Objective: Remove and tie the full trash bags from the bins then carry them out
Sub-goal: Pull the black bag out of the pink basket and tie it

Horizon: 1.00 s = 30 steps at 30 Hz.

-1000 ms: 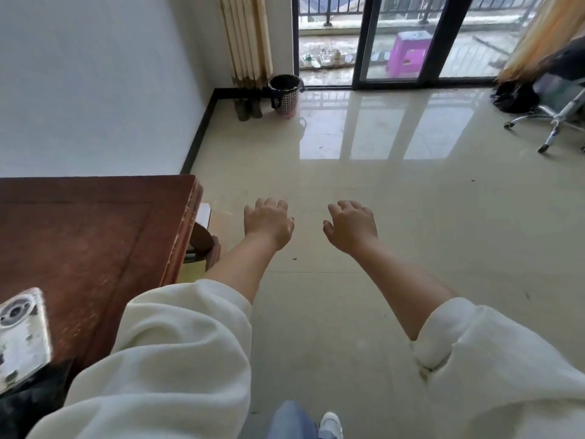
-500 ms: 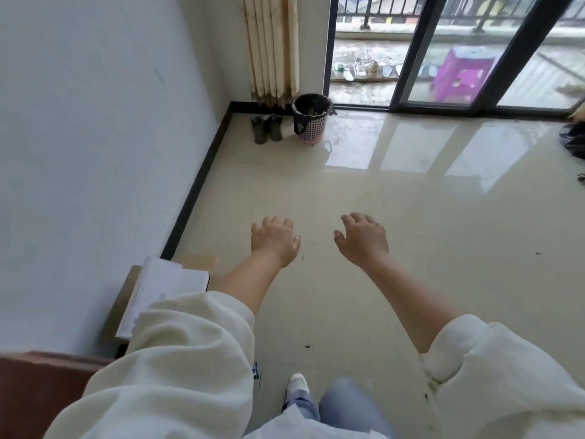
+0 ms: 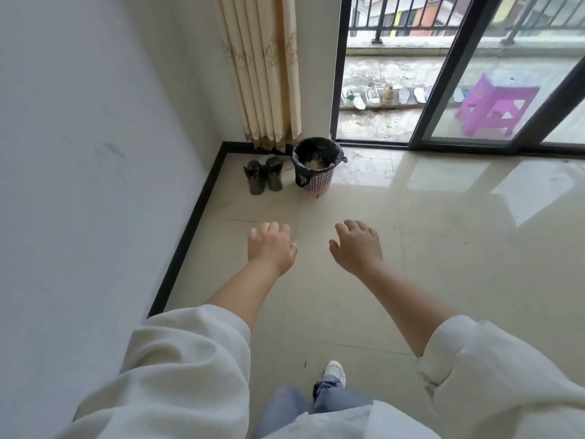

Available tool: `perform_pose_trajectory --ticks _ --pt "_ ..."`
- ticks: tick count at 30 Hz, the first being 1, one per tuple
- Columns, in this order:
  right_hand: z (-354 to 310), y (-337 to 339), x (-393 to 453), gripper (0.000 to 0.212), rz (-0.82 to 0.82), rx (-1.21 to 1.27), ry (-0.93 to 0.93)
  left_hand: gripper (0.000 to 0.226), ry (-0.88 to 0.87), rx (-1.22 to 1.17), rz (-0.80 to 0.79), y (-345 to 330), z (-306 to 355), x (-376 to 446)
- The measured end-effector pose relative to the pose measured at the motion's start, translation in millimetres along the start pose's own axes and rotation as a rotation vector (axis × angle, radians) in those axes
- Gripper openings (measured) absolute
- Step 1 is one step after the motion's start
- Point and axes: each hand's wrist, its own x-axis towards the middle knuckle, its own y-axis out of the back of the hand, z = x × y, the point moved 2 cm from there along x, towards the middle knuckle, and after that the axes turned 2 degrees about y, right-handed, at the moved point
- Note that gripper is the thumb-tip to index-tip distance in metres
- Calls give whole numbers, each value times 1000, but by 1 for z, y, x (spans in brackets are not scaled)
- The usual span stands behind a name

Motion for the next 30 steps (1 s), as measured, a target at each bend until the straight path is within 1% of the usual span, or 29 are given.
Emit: perform_pose_trajectory --ticks 7,11,15,18,23,26,30 --pt "4 21 213 38 -44 -30 26 37 30 -23 -14 34 -33 203" --pt "6 23 335 38 -28 -6 -38 40 -31 -25 -42 45 -52 332" --pt "11 17 442 37 -54 56 -130 41 -89 -5 -55 57 -70 456" --pt "21 10 505 37 -95 68 -175 41 -114 5 -98 60 -77 533" --pt "51 -13 603 37 -134 89 -272 40 -212 59 -163 46 -72 649" --pt "69 -38 658 38 -181 107 -313 39 -258 83 -190 25 -69 712" --pt "90 -83 708 37 -215 123 -412 37 -348 105 -227 -15 -65 780"
